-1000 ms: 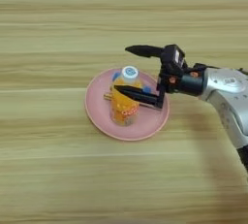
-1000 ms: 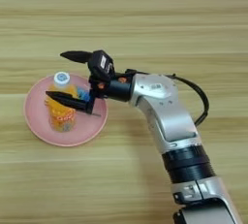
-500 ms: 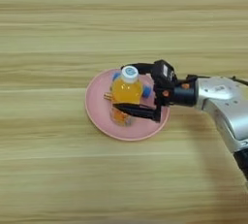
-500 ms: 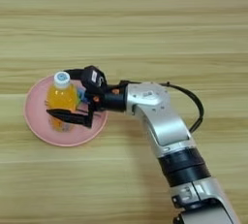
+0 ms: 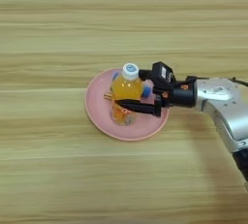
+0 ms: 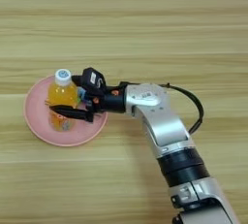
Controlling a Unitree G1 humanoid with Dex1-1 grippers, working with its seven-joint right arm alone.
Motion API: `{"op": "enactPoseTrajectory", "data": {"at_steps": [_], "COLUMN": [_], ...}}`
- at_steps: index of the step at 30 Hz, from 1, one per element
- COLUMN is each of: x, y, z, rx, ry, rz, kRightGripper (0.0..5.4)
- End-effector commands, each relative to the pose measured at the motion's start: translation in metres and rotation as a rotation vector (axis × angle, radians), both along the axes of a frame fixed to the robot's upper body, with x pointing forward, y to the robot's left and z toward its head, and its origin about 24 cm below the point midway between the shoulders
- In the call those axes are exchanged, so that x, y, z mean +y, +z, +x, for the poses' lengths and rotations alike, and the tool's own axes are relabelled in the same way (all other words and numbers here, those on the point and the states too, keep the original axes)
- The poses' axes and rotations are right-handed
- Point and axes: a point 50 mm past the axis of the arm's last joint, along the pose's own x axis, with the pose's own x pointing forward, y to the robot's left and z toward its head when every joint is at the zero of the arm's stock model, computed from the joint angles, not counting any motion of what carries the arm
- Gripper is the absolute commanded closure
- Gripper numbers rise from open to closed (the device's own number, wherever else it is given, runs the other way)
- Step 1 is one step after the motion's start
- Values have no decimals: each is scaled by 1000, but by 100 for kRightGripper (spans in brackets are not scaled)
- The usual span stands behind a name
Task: Move the objects on the table
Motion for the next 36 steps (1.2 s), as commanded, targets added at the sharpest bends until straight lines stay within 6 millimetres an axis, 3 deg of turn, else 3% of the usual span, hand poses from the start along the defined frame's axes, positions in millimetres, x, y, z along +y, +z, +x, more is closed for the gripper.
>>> {"op": "enactPoseTrajectory", "data": {"at_steps": [1,8,20,27,36], "x": [-1,-1,-14,-29,-57], "y": [27,35,78,93,93], "z": [11,12,23,48,84], "rx": [-132,-160,-293,-353,-362], "ry": [-31,-39,-167,-405,-780], "rz": [20,62,272,342,269], "kRightGripper": [189,189,189,189,189]}}
